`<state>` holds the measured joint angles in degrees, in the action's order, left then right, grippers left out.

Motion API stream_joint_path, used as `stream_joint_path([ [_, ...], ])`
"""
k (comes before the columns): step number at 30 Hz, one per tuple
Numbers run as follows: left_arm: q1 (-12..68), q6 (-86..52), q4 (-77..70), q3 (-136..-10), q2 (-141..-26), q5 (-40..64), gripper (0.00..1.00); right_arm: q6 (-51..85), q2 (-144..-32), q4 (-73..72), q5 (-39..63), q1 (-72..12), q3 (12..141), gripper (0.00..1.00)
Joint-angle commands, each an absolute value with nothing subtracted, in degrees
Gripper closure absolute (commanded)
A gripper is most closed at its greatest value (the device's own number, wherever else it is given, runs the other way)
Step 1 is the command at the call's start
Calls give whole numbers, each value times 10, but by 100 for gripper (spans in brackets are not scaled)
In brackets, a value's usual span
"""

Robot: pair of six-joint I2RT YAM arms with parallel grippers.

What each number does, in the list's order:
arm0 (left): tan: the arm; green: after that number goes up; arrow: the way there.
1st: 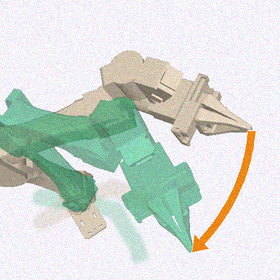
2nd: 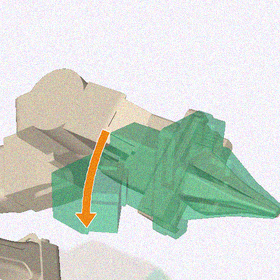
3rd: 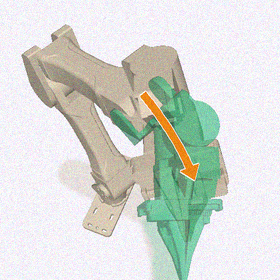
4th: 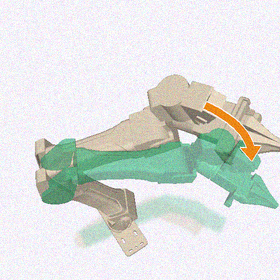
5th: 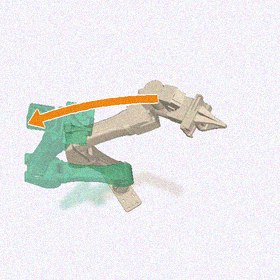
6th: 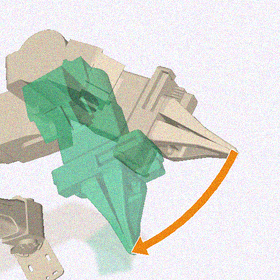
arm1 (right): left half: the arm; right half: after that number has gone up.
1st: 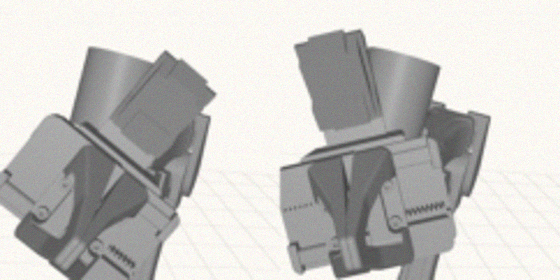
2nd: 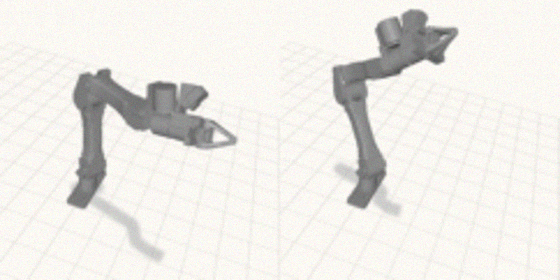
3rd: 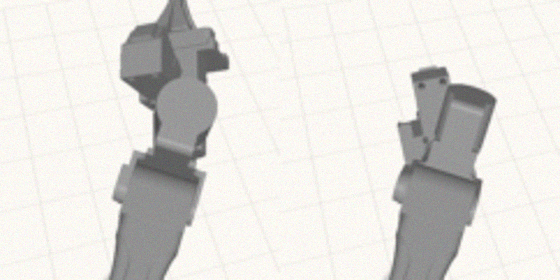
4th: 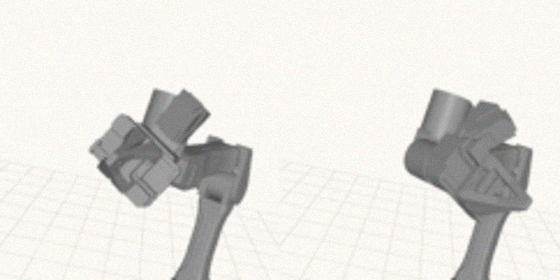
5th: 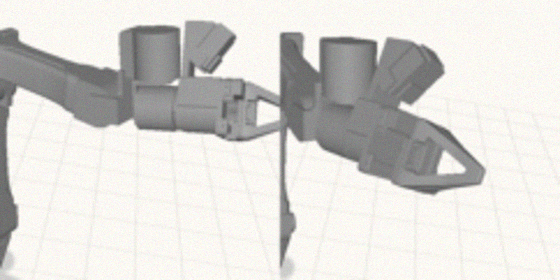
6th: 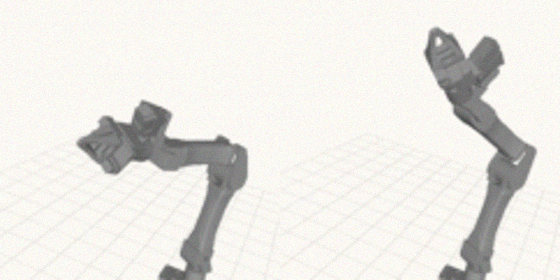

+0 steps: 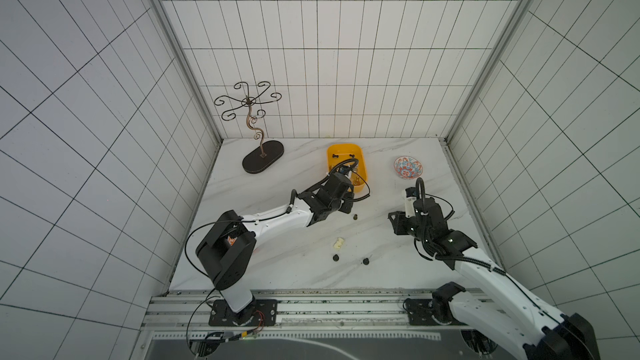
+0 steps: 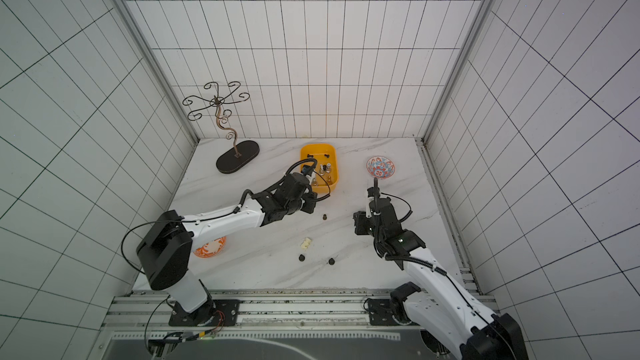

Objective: Put the chess pieces into the storage box
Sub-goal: Pick up the chess piece at the center of the board, then place the chess piece in the storage box.

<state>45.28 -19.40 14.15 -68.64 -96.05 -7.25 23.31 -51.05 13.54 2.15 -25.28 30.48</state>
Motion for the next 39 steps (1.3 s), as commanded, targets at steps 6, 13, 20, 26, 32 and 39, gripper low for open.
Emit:
stream_joint_path([
  [6, 371, -131, 100, -781, -998, -41, 92, 234, -513, 148, 17, -258, 303, 71],
  [13, 332, -103, 117, -924, -1118, -13, 91, 237, -526, 149, 20, -257, 306, 71],
  [20, 311, -116, 113, -1035, -1240, 11, 91, 244, -539, 146, 27, -258, 303, 72],
  [26, 308, -121, 116, -1109, -1319, 16, 90, 245, -545, 145, 32, -258, 301, 72],
  [32, 305, -138, 118, -1153, -1372, 17, 89, 248, -539, 146, 36, -257, 297, 71],
  [39, 302, -149, 118, -1187, -1411, 30, 83, 251, -523, 153, 37, -258, 292, 71],
])
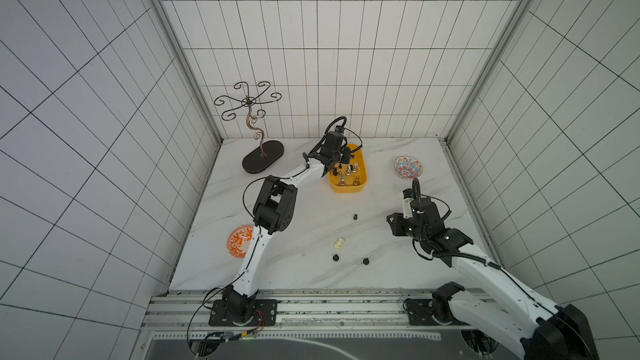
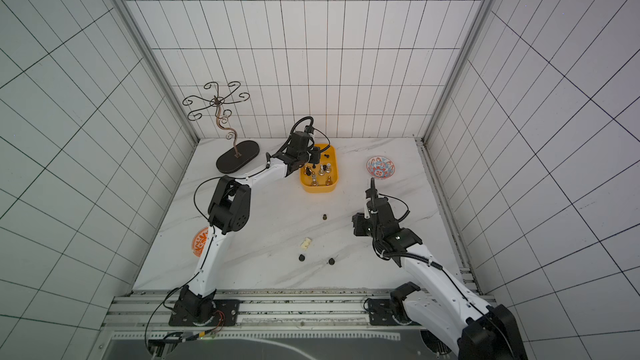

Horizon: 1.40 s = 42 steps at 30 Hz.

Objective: Put the chess pieces into the storage box
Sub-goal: Place the chess piece in the storage box.

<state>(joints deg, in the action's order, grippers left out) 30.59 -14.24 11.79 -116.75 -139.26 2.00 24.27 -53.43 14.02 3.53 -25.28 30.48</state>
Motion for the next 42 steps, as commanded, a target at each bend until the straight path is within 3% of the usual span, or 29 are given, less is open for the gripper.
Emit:
stream_joint_path([
  [1, 302, -153, 118, -1189, -1413, 30, 81, 252, -520, 154, 37, -258, 291, 72],
  [8, 299, -160, 119, -1181, -1394, 36, 74, 256, -504, 160, 39, -257, 287, 71],
  [17, 299, -152, 88, -1074, -1265, 37, 72, 254, -492, 158, 40, -258, 281, 71],
  [33, 298, -175, 65, -715, -946, 35, 70, 243, -466, 163, 55, -260, 274, 71],
  [42, 299, -209, 69, -578, -841, 51, 70, 248, -509, 152, 37, -278, 295, 71],
])
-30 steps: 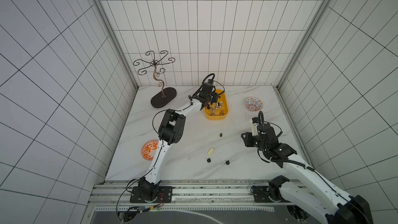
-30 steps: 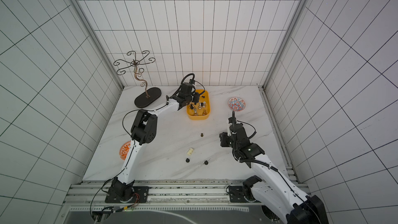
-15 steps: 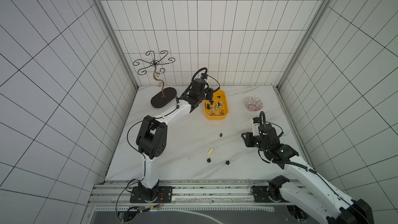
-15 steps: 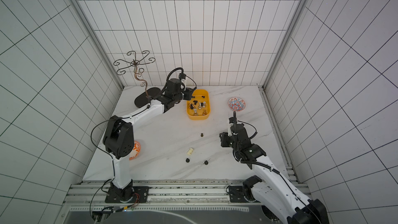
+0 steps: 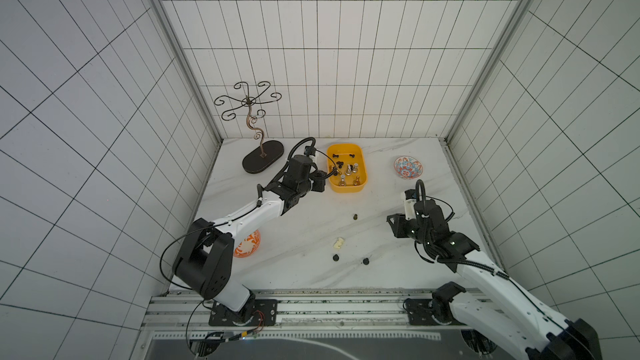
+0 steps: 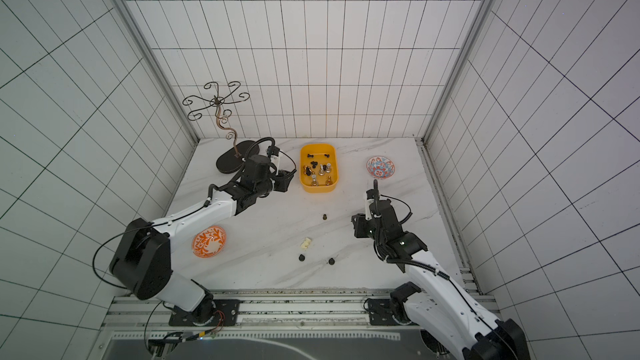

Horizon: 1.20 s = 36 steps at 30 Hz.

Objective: Put the chess pieces into the storage box
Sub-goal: Place the chess piece in the storage box, then pick up the chess piece at the center of the board.

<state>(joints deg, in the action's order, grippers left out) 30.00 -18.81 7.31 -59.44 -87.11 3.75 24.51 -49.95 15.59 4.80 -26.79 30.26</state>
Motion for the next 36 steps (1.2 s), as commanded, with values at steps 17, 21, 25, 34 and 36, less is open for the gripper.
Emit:
stream_joint_path([
  [17, 301, -264, 72, -412, -688, 48, 70, 227, -649, 93, 11, -334, 370, 71],
  [21, 303, -277, 72, -381, -659, 41, 69, 218, -688, 79, 11, -346, 395, 71],
  [25, 305, -289, 72, -362, -644, 43, 69, 207, -728, 62, 12, -359, 421, 71],
  [34, 320, -297, 73, -362, -643, 41, 69, 174, -830, 33, 0, -370, 487, 70],
  [36, 323, -299, 73, -362, -644, 39, 69, 167, -849, 29, 0, -371, 500, 69],
])
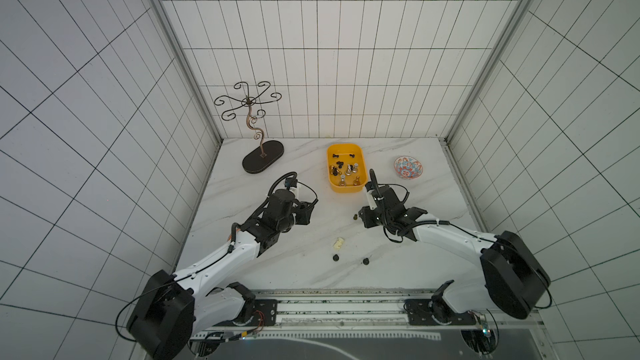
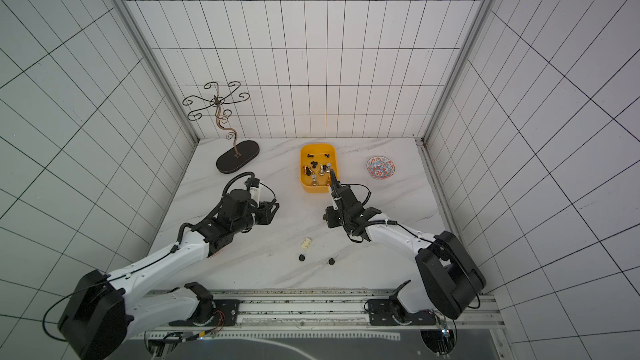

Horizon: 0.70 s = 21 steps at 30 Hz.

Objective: Put the chess pieces into the storage box
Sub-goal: Pick up the chess piece at the center of the board.

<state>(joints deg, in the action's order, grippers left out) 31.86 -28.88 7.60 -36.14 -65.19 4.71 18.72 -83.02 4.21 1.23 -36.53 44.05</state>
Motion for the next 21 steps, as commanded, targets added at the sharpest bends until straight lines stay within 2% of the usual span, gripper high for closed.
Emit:
stream_joint_path([
  [1, 325, -301, 73, -362, -645, 38, 69, 164, -857, 27, 0, -371, 505, 69],
  [21, 362, -315, 83, -380, -655, 32, 69, 140, -959, 2, 23, -373, 541, 74],
])
